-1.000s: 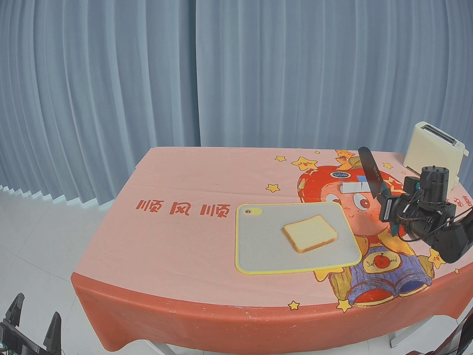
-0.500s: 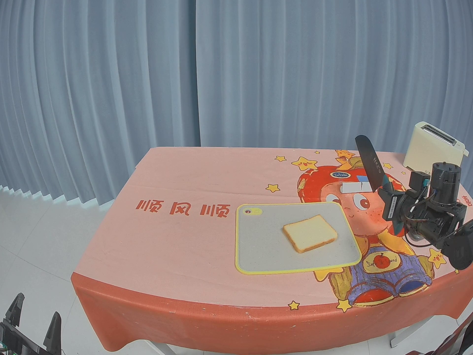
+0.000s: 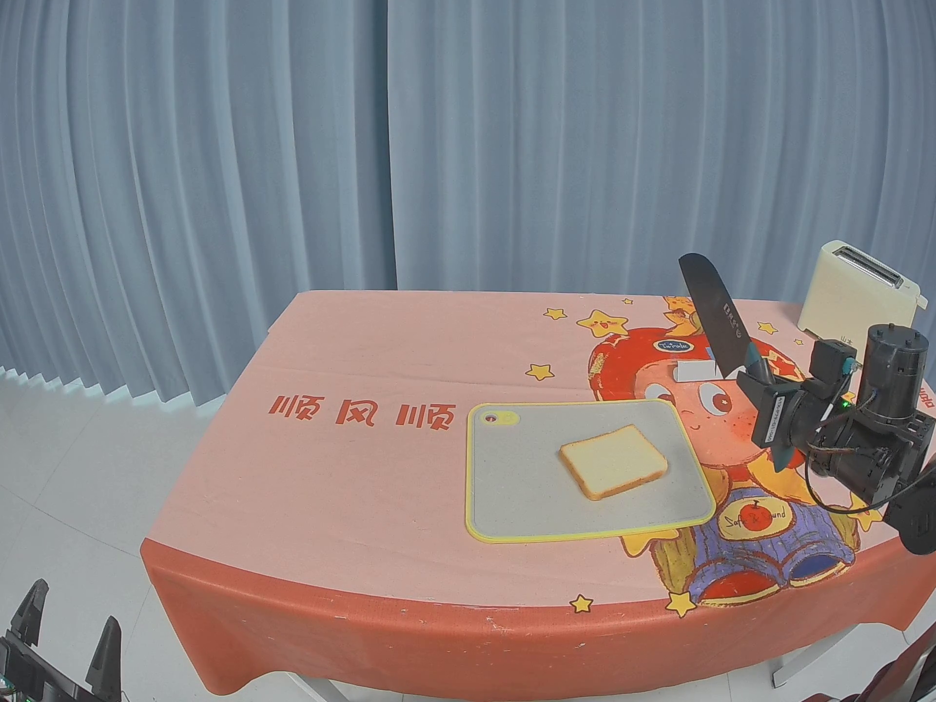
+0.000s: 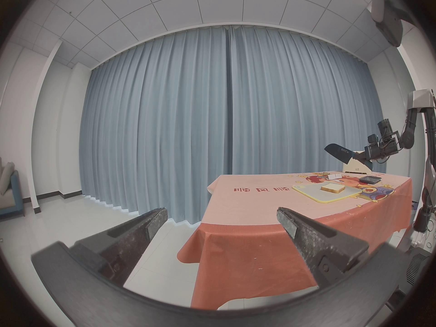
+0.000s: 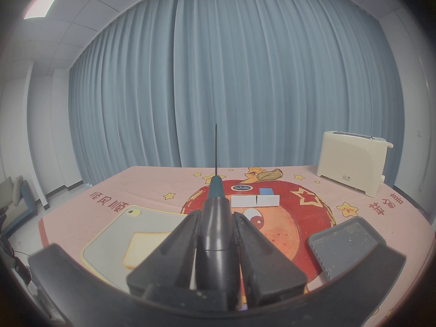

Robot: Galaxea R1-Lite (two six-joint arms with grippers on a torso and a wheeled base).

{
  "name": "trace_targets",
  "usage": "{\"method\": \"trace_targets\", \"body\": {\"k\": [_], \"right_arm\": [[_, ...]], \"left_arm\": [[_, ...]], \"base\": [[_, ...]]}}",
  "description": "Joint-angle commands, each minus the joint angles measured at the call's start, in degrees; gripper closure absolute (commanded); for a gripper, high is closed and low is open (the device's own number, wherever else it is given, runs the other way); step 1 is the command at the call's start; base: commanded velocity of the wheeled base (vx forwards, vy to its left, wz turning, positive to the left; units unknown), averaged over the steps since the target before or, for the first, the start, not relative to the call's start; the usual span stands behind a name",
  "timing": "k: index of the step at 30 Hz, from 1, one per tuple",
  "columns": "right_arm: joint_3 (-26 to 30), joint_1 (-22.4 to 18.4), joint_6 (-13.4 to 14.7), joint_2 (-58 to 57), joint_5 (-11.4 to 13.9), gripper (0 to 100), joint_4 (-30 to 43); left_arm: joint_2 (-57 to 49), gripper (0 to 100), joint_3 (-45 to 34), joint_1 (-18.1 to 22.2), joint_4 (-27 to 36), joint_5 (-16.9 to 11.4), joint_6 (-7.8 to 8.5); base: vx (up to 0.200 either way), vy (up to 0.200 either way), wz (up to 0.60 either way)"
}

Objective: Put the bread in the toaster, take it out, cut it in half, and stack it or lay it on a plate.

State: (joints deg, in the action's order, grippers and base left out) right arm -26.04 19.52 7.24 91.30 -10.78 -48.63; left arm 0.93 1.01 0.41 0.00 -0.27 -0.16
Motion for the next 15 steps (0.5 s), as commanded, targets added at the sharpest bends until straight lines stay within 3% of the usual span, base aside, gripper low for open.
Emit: {"method": "trace_targets", "body": {"k": [1,15], "right_arm": [[0.2,0.8,0.0,-0.9,0.0,100,-0.1],[2.3,6.6,0.1,-0.5,0.0,100,-0.1]], "left_arm": [[-0.9,0,-0.9,0.0,0.0,0.0,-0.02],[-0.9,0,-1.0,0.0,0.0,0.0,-0.02]], "base": [[0.000,0.000,0.00],[0.000,0.000,0.00]]}}
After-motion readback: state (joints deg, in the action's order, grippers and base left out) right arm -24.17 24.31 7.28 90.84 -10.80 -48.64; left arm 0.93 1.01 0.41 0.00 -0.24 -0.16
